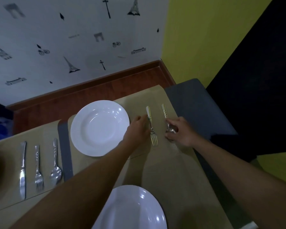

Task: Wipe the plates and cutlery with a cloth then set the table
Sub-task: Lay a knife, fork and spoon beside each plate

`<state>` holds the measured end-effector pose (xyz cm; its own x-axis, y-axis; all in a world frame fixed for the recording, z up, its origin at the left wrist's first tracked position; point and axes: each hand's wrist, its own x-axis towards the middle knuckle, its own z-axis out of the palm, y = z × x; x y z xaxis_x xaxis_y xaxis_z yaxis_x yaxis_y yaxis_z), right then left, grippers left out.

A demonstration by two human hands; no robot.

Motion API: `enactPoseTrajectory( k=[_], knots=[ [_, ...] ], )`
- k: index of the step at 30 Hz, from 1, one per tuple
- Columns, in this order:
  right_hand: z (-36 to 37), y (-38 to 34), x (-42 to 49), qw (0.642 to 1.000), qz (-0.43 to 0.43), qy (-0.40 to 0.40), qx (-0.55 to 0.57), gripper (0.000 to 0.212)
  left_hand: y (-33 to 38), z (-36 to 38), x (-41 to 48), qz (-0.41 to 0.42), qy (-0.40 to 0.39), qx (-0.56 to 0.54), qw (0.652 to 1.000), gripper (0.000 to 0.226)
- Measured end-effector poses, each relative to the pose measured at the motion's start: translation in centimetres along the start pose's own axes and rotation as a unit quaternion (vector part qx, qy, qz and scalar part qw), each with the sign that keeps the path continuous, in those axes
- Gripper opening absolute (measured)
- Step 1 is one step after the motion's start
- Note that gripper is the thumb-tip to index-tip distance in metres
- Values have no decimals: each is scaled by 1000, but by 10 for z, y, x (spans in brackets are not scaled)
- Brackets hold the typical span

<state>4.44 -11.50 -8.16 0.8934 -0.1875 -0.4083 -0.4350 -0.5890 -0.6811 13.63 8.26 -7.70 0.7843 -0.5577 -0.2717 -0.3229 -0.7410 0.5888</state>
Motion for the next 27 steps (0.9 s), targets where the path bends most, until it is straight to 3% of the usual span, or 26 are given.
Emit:
enactPoseTrajectory(
  k=[3,9,15,21,27],
  knots=[
    [-8,4,-2,997,10,-73,-38,74,-7,0,4,50,-47,59,996,72],
    [-10,9,-1,992,-38,-82,-90,56,-12,10,19,77,-112,132,982,71],
    [-9,15,0,984,-99,-63,-137,49,-8,9,21,85,-101,136,982,72],
    [-9,15,5,981,-105,-24,-163,47,-1,15,22,82,-77,151,982,75],
    [-21,12,16,971,-91,-73,-210,59,3,20,24,76,-59,167,981,80]
  ],
)
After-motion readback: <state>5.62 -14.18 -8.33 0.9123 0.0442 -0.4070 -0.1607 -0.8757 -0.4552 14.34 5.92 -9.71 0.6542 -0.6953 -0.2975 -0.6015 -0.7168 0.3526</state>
